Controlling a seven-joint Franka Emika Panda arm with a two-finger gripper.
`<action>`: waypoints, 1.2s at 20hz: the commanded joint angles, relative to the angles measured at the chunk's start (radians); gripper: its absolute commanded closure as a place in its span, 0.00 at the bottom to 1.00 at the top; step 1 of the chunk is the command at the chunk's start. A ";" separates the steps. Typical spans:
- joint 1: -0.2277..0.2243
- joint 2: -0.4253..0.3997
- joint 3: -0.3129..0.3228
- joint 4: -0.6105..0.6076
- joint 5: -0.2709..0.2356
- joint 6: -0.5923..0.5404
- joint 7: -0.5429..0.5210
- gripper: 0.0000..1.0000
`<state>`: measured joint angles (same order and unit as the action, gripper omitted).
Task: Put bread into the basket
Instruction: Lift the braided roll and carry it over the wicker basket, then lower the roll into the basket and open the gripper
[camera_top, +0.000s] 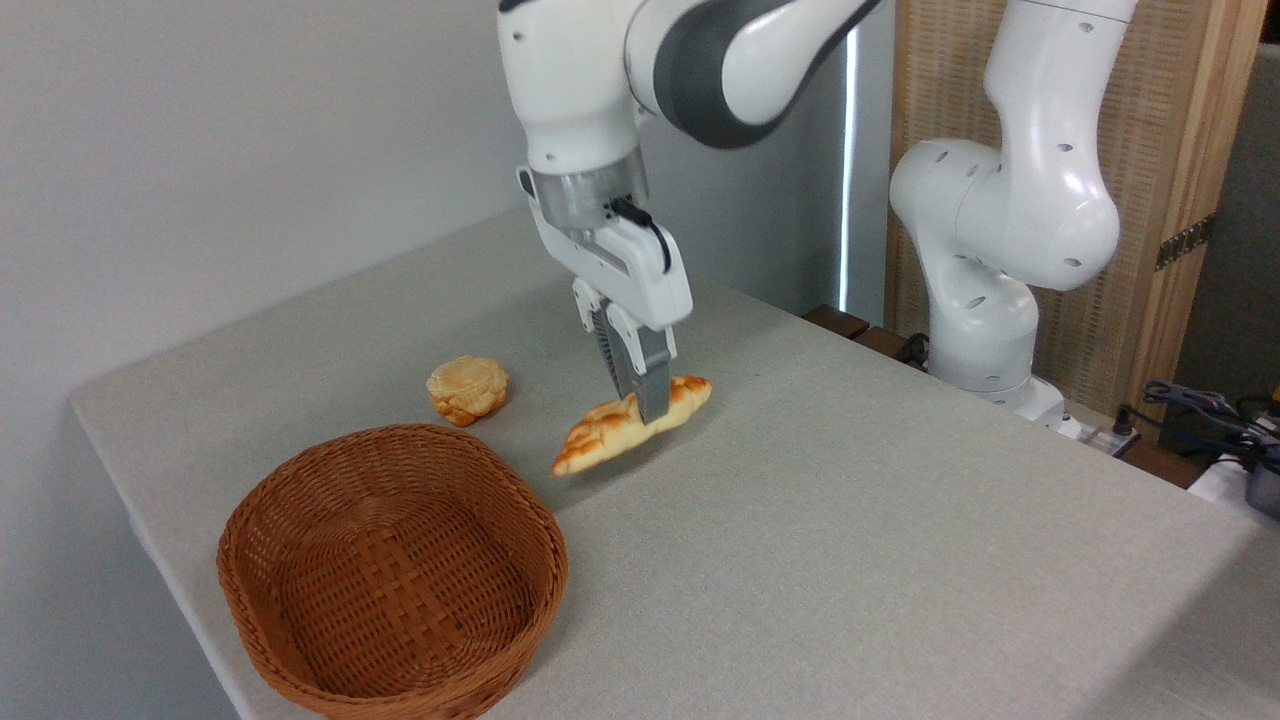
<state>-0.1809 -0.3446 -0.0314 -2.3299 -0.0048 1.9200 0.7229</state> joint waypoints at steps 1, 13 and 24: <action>-0.003 0.064 0.021 0.136 0.006 -0.120 0.073 0.72; 0.011 0.456 0.071 0.733 -0.173 -0.239 0.124 0.73; 0.017 0.648 -0.008 0.822 -0.161 0.004 0.133 0.60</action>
<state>-0.1710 0.2841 -0.0022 -1.5242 -0.1640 1.9184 0.8536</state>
